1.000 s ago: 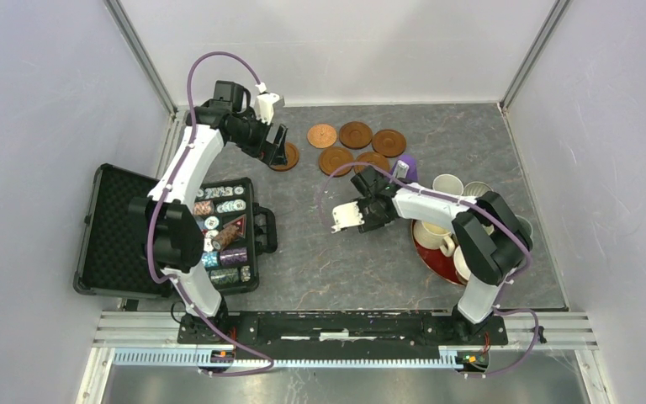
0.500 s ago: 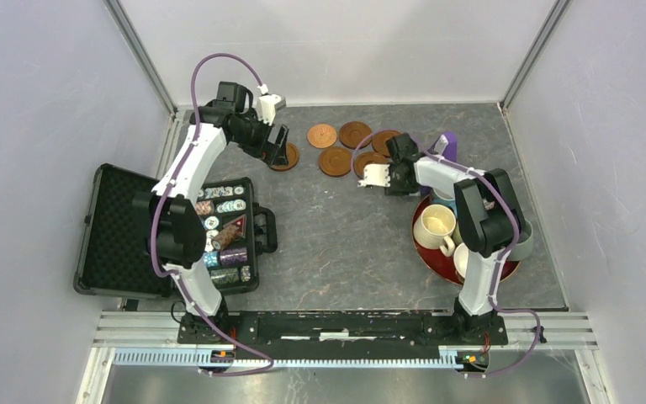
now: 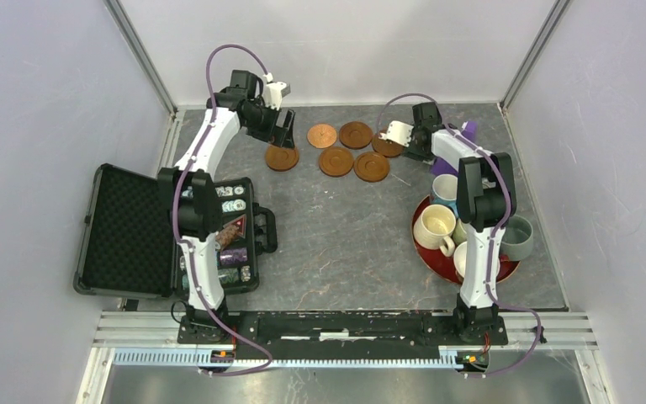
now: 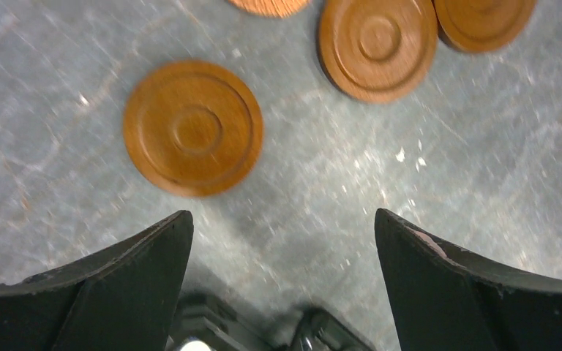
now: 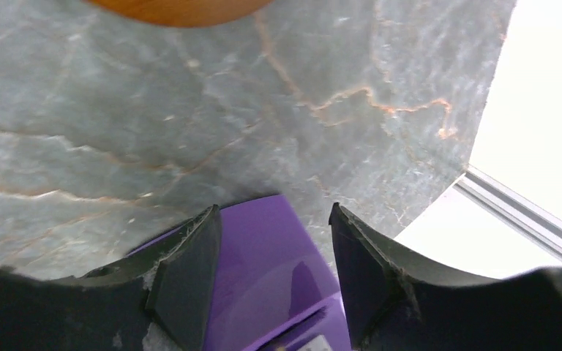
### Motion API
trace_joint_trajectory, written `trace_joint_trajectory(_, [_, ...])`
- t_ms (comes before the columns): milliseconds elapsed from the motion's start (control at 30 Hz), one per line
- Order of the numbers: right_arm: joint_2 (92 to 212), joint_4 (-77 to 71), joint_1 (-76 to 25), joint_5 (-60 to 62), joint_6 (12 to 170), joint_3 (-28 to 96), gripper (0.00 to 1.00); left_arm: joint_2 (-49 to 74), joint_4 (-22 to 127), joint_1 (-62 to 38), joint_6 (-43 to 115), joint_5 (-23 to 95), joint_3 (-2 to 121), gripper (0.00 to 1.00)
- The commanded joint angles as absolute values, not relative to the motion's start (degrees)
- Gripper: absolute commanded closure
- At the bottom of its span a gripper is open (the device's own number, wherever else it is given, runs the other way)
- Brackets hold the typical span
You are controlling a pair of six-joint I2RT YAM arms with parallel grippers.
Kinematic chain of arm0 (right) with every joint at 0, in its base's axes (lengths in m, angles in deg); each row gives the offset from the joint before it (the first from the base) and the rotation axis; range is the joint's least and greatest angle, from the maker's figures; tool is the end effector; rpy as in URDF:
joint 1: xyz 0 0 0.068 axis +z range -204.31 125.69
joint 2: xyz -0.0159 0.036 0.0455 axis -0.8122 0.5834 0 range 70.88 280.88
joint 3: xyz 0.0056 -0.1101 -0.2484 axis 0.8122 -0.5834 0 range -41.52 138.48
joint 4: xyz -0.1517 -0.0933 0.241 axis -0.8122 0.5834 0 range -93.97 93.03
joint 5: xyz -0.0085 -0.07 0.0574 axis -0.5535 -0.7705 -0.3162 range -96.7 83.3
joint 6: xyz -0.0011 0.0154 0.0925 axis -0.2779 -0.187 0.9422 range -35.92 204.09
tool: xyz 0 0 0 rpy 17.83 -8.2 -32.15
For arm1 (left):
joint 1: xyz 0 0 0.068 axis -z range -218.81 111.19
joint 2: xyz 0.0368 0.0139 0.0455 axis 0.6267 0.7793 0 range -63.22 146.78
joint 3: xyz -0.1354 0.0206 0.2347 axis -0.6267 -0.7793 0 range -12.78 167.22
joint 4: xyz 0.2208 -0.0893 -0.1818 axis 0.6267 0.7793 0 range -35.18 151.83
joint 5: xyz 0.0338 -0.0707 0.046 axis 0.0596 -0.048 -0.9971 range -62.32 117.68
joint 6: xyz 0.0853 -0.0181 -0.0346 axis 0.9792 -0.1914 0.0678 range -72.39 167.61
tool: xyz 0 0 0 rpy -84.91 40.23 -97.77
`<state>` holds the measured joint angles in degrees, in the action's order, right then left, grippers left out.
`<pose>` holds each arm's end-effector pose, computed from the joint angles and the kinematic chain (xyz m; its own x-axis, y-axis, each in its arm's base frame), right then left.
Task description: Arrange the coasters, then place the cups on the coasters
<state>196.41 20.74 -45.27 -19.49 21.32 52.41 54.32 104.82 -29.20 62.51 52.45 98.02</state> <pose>0.5305 0.0654 0.0988 -0.3477 -0.9333 -0.0901 -0.7452 0.3333 -0.5775 0.5016 -0.1209 0.2466 -0.6995 0.3551 -0.6202 0.5773 0.7923 -0.1976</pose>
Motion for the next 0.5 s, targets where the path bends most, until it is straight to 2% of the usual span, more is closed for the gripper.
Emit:
trace_joint_trajectory(0, [196.6,19.4,-45.3,-16.5,30.0,59.2,0.34,61.2,101.3,-28.4,57.0,48.5,108.9,0.00])
trace_joint_trajectory(133, [194.2,20.2,-45.2,-8.4,38.2,62.5,0.24,67.1,98.6,-27.2,55.1,48.6,115.3,0.00])
trace_joint_trajectory(233, [192.5,19.3,-45.2,-1.9,44.4,63.1,0.21,69.7,94.0,-25.8,55.3,46.1,116.9,0.00])
trace_joint_trajectory(367, [192.2,19.6,-45.0,4.0,52.4,63.8,0.21,73.9,91.1,-22.8,57.7,41.9,120.5,0.00])
trace_joint_trajectory(467, [192.8,19.9,-44.7,7.1,58.0,63.7,0.24,77.4,90.6,-20.6,58.9,38.5,123.8,0.04])
